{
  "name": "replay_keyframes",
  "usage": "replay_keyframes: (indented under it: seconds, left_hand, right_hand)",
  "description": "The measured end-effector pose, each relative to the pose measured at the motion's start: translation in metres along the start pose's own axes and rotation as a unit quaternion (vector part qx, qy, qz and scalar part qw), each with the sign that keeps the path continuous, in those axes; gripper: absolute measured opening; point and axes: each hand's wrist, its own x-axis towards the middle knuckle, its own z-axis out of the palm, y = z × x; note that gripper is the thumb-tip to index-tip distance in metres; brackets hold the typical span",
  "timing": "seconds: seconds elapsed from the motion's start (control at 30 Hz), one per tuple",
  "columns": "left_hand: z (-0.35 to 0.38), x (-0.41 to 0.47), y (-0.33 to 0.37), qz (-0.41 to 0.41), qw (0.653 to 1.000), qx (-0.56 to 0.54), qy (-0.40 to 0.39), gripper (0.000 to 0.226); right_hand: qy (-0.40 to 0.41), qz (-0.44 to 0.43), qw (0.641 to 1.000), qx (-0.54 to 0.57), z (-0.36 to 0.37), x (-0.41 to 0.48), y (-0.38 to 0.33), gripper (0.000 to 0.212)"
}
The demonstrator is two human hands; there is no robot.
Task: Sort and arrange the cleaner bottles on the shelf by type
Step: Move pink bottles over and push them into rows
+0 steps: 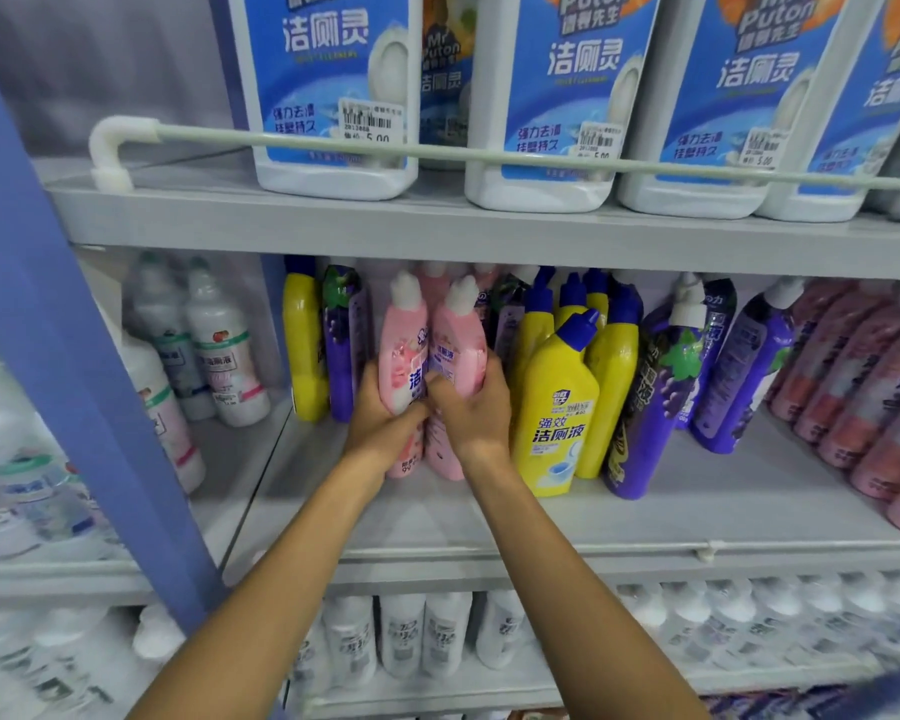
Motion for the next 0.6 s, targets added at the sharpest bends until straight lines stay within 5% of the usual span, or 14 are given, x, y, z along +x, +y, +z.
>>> replay_keyframes:
  seconds: [0.27, 0.6]
  left_hand:
    - [-0.002, -0.006, 0.000, -0.001, 0.999, -0.042, 0.016, 0.055]
    - [0.013, -0.064, 0.053, -0.005, 0.991, -0.119, -0.064, 0.055]
  right_hand:
    - [-0.007, 0.033, 0.997, 0.066, 0.002, -0.016, 0.008, 0.065]
    - [-0.070, -0.015, 0.993, 0.090, -0.078, -0.037, -0.045, 0.037]
